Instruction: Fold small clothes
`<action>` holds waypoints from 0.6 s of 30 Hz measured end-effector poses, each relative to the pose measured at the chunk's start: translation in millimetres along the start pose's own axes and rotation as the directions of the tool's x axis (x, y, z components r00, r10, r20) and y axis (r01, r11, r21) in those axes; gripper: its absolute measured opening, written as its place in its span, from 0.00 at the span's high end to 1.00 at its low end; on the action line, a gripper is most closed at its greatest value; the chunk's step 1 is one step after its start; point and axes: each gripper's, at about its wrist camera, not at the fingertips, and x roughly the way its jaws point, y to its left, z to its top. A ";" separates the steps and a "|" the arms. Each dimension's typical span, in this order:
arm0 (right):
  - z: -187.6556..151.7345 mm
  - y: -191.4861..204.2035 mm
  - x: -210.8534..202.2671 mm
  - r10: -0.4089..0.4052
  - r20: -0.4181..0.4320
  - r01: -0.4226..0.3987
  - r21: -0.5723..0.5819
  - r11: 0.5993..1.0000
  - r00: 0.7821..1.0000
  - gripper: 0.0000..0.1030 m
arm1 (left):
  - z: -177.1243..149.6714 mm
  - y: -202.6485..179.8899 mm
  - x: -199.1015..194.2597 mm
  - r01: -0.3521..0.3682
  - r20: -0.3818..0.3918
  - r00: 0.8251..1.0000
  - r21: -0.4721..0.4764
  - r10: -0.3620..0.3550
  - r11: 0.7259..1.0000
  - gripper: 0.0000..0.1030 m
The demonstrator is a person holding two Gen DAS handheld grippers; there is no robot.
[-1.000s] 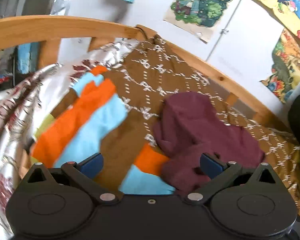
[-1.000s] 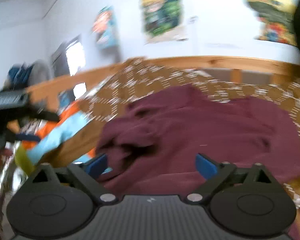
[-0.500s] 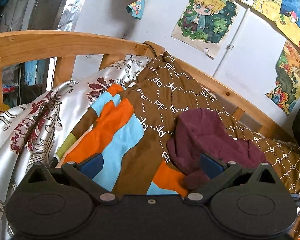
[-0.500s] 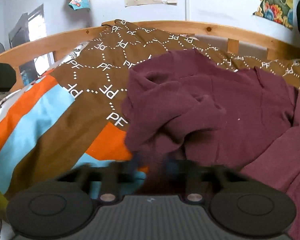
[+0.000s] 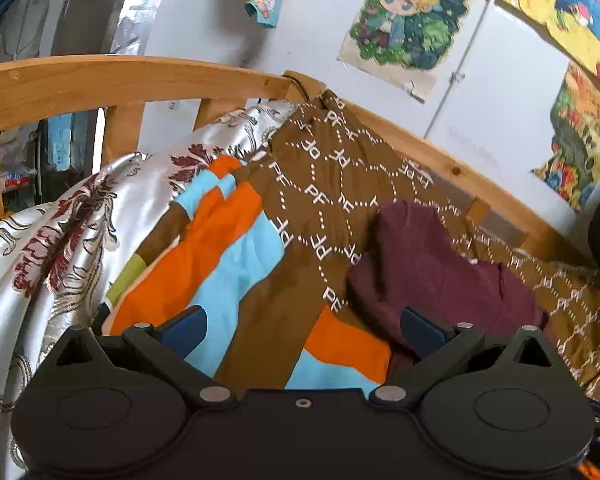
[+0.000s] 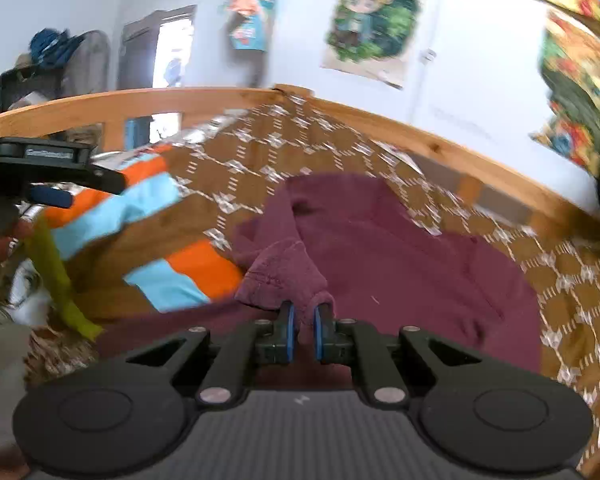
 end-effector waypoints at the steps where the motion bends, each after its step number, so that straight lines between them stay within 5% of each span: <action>1: -6.1 -11.9 0.3 0.023 -0.005 -0.023 0.060 0.998 1.000 0.88 | -2.1 -2.1 1.9 -0.004 -0.004 1.000 0.012 0.005 1.000 0.01; 4: -29.6 -31.6 -3.1 0.028 0.044 -0.034 0.145 0.989 0.999 0.70 | -7.5 -6.7 7.9 -0.018 -0.019 1.000 0.040 0.018 0.999 0.01; 6: -41.2 -32.4 -6.9 0.037 0.062 -0.045 0.140 0.989 0.997 0.33 | -11.3 -8.0 13.9 -0.026 -0.039 0.999 0.050 0.028 0.998 0.01; 9: -41.5 -31.1 -8.6 0.116 0.075 -0.125 0.130 0.984 0.990 0.33 | -15.7 -9.0 24.1 -0.035 -0.079 0.996 0.039 0.038 0.999 0.01; 16: -46.4 -7.2 15.5 0.106 0.037 -0.109 0.093 0.990 0.994 0.34 | -24.4 -15.6 33.8 -0.043 -0.110 0.993 0.075 0.051 0.996 0.01; 17: -48.7 0.4 21.0 0.089 0.025 -0.090 0.061 0.994 0.996 0.44 | -25.0 -16.2 33.5 -0.040 -0.110 0.993 0.078 0.049 0.996 0.01; 18: -51.0 7.1 24.9 0.079 0.017 -0.079 0.019 0.997 0.997 0.64 | -25.3 -16.9 33.5 -0.037 -0.111 0.993 0.081 0.045 0.996 0.01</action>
